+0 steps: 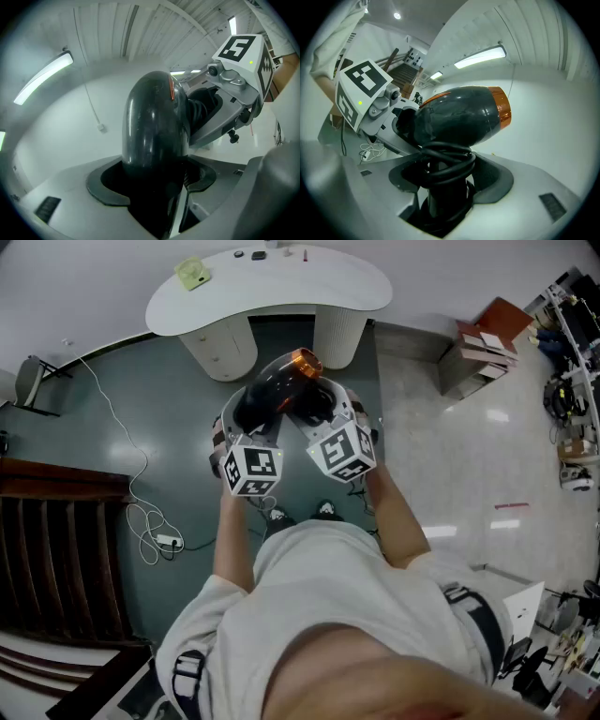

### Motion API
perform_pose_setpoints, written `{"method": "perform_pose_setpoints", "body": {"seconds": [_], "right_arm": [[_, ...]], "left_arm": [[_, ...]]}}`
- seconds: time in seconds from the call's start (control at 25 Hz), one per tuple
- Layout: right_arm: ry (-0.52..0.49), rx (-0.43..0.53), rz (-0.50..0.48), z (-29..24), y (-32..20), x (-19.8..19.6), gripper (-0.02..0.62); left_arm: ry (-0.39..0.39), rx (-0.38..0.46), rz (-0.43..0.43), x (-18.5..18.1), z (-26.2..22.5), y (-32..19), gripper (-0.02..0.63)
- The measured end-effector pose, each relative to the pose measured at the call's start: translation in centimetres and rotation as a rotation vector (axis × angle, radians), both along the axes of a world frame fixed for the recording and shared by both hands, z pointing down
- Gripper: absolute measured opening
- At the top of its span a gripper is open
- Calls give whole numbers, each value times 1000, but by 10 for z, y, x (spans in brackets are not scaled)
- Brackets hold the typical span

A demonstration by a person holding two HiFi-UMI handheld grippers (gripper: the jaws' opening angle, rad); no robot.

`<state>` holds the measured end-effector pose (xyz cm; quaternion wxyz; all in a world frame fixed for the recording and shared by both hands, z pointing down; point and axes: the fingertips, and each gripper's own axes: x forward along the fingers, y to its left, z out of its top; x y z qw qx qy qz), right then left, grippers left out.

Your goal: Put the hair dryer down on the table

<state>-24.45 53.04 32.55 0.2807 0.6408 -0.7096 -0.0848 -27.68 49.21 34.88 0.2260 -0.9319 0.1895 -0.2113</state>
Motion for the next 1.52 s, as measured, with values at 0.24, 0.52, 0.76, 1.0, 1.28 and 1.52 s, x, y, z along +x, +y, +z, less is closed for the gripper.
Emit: {"method": "perform_pose_setpoints", "body": {"seconds": [0.24, 0.52, 0.76, 1.0, 1.28, 1.52], "right_arm": [[-6, -4, 6, 1, -2, -1, 282], [-5, -9, 16, 8, -7, -15, 284], [-2, -36, 33, 19, -27, -39, 284], [-3, -61, 47, 30, -52, -70, 284], [8, -90, 54, 40, -73, -92, 282], [5, -97, 52, 43, -89, -83, 282]], "left_arm": [[-6, 4, 3, -1, 0, -2, 327], [-12, -5, 12, -15, 7, -7, 327], [-10, -31, 27, -38, 19, -27, 327], [-14, -52, 40, -70, 30, -52, 327], [-6, -88, 47, -92, 42, -72, 327], [-11, -88, 38, -82, 44, -89, 327]]}}
